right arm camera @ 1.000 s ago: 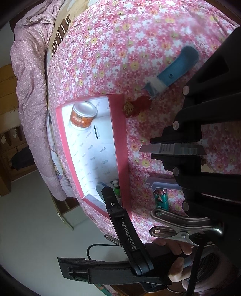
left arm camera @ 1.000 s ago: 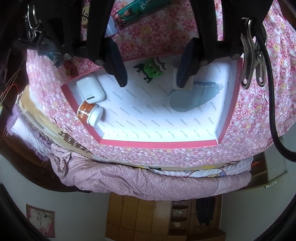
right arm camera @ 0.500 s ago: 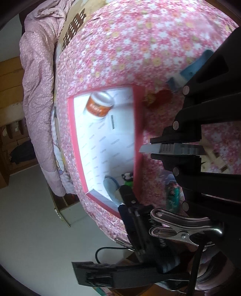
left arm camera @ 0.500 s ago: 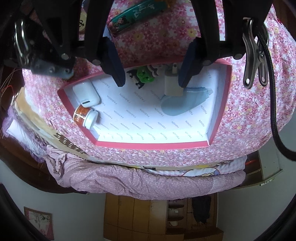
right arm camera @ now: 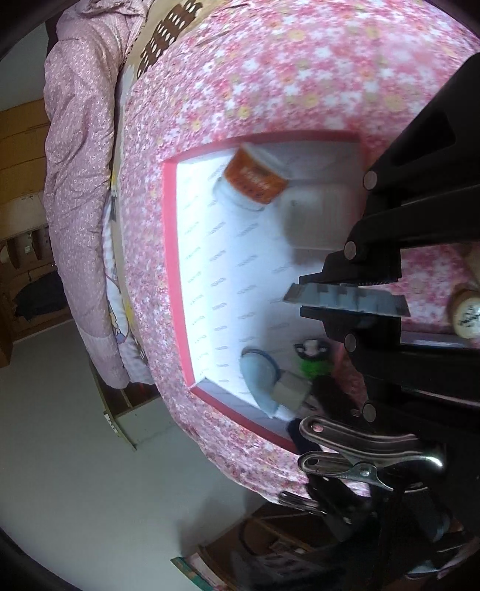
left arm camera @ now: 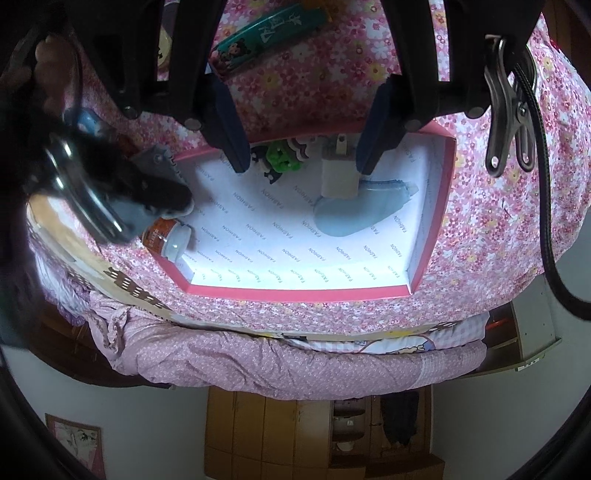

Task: Organize rigid objects
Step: 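Lower the green figurine into the tray with the left tool while the right tool places the gray plate there, then open both tools and withdraw them from the tray, then grasp the teal printed box with the left tool while the right tool grasps the wooden chess piece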

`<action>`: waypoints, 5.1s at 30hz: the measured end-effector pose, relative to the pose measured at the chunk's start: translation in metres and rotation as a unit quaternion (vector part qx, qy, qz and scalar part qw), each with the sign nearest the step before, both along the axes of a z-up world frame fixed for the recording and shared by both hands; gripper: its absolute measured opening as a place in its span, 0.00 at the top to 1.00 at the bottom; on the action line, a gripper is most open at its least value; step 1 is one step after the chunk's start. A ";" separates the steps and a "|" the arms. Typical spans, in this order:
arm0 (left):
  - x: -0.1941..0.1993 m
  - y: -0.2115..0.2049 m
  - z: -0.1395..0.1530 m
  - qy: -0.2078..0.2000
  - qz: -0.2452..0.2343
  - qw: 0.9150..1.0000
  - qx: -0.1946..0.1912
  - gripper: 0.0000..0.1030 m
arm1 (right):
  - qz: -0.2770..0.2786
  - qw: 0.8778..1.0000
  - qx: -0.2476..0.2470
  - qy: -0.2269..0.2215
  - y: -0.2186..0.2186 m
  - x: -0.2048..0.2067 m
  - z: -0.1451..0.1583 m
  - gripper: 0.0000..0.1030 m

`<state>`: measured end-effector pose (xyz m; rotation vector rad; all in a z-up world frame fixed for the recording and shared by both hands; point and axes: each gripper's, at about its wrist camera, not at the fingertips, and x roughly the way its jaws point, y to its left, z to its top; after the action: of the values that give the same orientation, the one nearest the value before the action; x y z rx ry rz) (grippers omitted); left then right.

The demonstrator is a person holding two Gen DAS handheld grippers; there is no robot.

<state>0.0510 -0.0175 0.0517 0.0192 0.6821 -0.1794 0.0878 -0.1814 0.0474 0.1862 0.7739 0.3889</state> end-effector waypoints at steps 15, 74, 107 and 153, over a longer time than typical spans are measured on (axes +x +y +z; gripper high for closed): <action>-0.001 0.006 -0.001 0.003 0.005 1.000 -0.007 0.39 | -0.027 1.000 0.012 -0.001 -0.001 0.029 0.007 0.63; -0.073 0.021 -0.031 0.067 -0.013 0.997 0.020 0.39 | -0.005 0.997 -0.074 0.014 -0.025 -0.126 -0.043 0.55; -0.063 0.021 -0.041 0.068 -0.010 0.997 0.030 0.23 | 0.126 0.963 -0.226 -0.076 0.036 -0.116 -0.034 0.55; -0.043 0.001 -0.040 0.065 0.017 0.998 0.000 0.17 | 0.096 0.983 -0.152 -0.044 0.001 -0.128 -0.039 0.59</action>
<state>0.0083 -0.0168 0.0116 -0.0036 0.8126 -0.1491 -0.0401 -0.1804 0.0082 -0.1922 0.7561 0.4522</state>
